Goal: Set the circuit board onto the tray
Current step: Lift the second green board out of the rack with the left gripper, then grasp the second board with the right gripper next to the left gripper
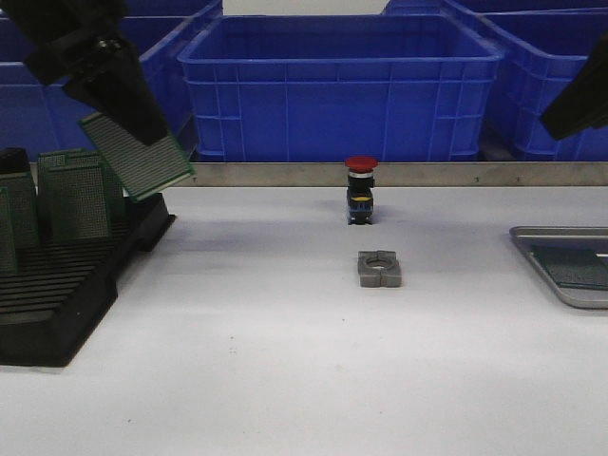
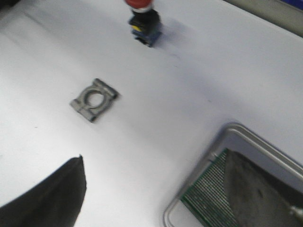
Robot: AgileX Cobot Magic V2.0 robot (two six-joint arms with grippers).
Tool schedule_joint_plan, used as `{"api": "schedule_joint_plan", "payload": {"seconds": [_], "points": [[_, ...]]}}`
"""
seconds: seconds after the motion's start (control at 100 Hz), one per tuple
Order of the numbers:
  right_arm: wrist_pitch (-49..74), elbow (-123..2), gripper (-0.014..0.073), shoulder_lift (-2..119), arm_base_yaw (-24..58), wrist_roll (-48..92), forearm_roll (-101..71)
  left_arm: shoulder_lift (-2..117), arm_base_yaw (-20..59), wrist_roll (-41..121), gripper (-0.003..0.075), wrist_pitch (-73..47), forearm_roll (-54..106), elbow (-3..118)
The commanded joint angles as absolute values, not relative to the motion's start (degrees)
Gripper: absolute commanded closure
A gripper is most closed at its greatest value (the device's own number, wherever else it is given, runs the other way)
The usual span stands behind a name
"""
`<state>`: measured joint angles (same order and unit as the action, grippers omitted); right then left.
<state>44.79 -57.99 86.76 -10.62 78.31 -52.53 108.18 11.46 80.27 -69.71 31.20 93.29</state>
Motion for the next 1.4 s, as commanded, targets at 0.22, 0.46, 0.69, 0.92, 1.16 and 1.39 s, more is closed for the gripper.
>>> {"api": "schedule_joint_plan", "payload": {"seconds": [0.22,0.46,0.69,0.92,1.16,1.39], "points": [[47.4,-59.7,-0.0017,83.8,2.1,82.6,-54.3,105.0,20.5,79.7,0.0741,-73.3,41.0,95.0],[46.5,-59.7,-0.0017,84.8,11.9,85.8,-54.3,105.0,24.9,79.7,0.0741,-73.3,45.4,95.0],[41.6,-59.7,-0.0017,88.8,19.0,85.9,-55.8,105.2,25.9,79.7,0.0741,-73.3,47.9,95.0],[39.4,-59.7,0.0032,91.4,20.4,86.0,-67.9,105.2,25.9,79.7,0.0741,-73.3,48.0,95.0],[39.5,-59.7,0.0436,92.6,20.4,86.0,-69.0,105.2,25.9,79.7,0.0741,-73.3,48.0,95.0],[39.7,-59.7,0.066,92.6,20.4,86.0,-69.0,105.2,25.9,79.7,0.0739,-73.3,48.0,95.0]]}}
